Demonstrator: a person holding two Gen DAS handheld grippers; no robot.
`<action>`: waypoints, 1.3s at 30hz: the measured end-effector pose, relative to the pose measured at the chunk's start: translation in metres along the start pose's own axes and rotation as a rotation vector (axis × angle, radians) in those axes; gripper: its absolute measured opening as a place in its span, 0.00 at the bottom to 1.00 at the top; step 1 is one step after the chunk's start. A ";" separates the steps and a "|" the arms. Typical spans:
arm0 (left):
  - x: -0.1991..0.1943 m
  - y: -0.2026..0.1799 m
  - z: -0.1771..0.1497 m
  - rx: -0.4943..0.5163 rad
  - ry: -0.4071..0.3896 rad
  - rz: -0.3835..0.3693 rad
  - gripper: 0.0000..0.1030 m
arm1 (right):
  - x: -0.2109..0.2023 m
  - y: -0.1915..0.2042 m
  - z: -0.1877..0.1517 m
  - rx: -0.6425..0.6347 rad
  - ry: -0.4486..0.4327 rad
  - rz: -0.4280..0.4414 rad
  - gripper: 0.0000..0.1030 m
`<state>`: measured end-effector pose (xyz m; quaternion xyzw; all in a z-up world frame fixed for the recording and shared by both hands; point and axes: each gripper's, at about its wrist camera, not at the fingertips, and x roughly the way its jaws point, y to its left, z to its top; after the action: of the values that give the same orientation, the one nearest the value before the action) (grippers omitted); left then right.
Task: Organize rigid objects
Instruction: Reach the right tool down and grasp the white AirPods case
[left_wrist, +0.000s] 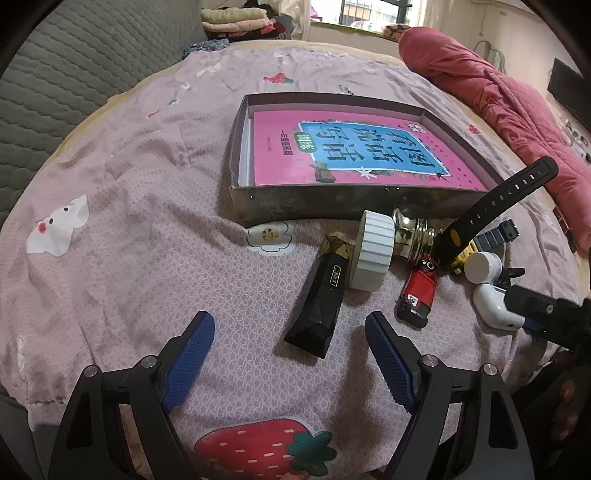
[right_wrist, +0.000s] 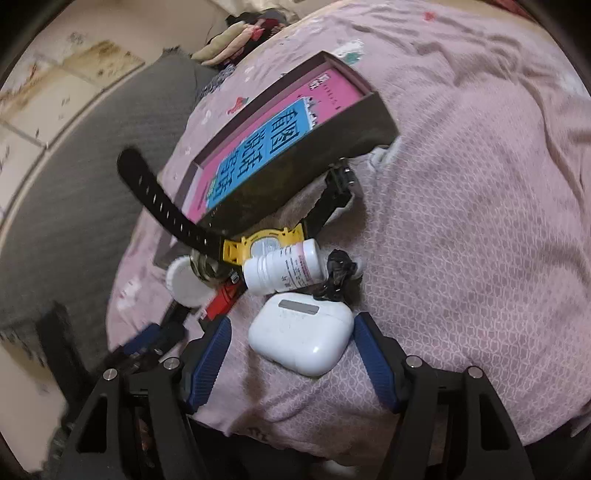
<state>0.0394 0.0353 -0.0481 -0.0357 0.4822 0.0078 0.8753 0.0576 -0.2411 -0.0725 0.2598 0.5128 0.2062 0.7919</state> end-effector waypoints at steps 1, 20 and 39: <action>0.001 0.000 0.000 0.001 0.002 0.000 0.82 | 0.000 -0.001 0.001 0.008 0.002 0.009 0.65; 0.005 0.001 0.002 0.008 0.002 0.007 0.82 | 0.009 -0.005 -0.001 0.073 0.056 0.073 0.38; 0.009 0.001 0.008 0.007 -0.002 -0.007 0.82 | 0.035 0.004 0.013 0.056 0.102 0.086 0.47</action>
<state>0.0513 0.0364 -0.0517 -0.0344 0.4814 0.0029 0.8758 0.0833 -0.2200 -0.0902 0.2929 0.5465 0.2385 0.7474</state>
